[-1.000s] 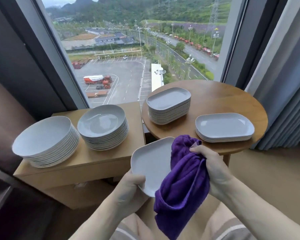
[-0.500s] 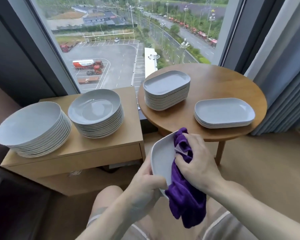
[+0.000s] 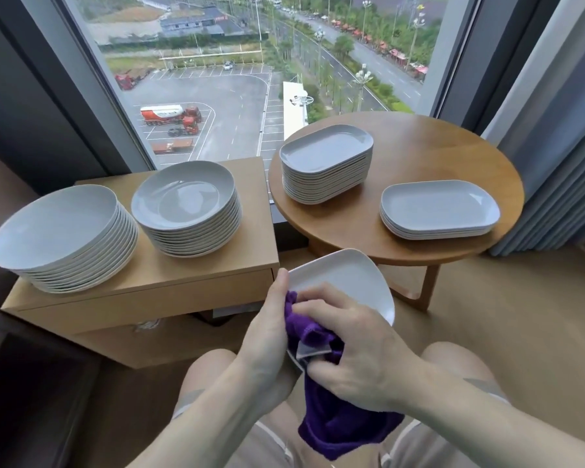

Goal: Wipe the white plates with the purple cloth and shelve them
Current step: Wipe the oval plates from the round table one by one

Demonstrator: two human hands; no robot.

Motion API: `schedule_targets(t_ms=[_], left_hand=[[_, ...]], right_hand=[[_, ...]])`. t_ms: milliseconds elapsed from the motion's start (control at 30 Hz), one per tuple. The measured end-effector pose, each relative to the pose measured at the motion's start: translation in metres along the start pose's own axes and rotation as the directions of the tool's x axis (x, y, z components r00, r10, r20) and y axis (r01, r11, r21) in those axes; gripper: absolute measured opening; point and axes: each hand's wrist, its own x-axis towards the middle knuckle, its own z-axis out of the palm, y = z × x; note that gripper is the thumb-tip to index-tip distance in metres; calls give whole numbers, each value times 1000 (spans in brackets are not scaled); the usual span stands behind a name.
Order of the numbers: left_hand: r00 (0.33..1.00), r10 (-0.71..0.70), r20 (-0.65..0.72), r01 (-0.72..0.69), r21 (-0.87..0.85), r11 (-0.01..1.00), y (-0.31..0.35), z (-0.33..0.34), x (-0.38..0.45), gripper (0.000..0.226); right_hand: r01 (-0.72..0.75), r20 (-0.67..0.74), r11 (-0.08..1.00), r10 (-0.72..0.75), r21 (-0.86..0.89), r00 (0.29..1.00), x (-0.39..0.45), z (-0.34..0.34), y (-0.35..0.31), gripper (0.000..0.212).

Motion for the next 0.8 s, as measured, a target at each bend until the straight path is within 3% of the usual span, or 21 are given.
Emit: schedule_targets(t_ms=[100, 167, 367, 567, 800], left_hand=[[998, 57, -1, -57, -32, 998, 13, -7, 6, 71], [994, 112, -9, -112, -38, 993, 20, -11, 10, 70], [989, 149, -2, -149, -8, 989, 25, -13, 9, 66], [991, 81, 107, -85, 34, 996, 10, -2, 3, 62], [984, 69, 162, -100, 187, 977, -1, 2, 4, 66]], right_hand=[[107, 107, 975, -87, -195, 990, -1, 3, 3, 33], [101, 141, 943, -58, -316, 988, 1, 4, 9, 35], [-178, 25, 832, 224, -525, 974, 13, -27, 49, 23], [-427, -129, 783, 417, -452, 900, 14, -49, 74, 15], [-389, -110, 851, 375, -352, 920, 15, -42, 68, 37]])
